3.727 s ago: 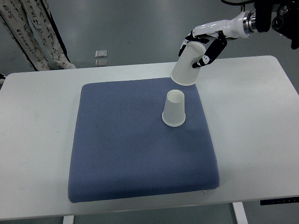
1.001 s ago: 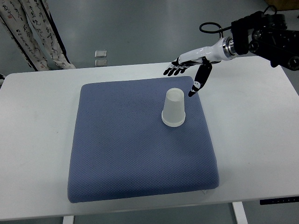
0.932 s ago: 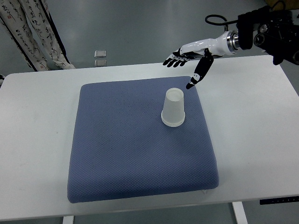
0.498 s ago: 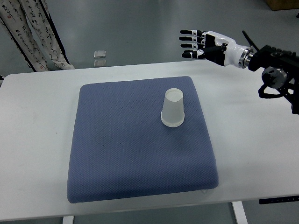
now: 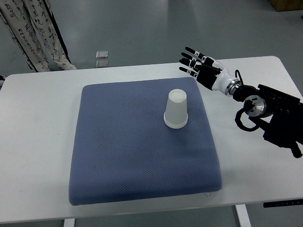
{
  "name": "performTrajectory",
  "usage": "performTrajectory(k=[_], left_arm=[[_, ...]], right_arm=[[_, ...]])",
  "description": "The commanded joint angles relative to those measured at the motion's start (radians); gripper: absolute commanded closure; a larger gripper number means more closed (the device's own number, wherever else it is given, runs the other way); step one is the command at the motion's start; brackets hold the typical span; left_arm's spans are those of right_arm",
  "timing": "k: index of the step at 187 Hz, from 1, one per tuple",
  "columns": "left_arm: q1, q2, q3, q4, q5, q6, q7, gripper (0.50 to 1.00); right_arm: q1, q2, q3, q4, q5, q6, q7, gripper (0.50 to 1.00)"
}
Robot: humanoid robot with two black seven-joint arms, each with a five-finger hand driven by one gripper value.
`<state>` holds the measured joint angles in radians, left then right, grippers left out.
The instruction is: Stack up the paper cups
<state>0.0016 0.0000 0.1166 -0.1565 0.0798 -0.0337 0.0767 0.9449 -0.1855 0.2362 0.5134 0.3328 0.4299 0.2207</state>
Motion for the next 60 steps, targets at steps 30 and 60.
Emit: performTrajectory(k=[30, 60], left_arm=[[0.0, 0.0, 0.0, 0.0, 0.0, 0.0, 0.0, 0.5], [0.0, 0.0, 0.0, 0.0, 0.0, 0.0, 0.0, 0.5]], right_arm=[[-0.026, 0.009, -0.001, -0.027, -0.009, 0.001, 0.0, 0.585], [-0.031, 0.008, 0.0, -0.027, -0.009, 0.0, 0.0, 0.585]])
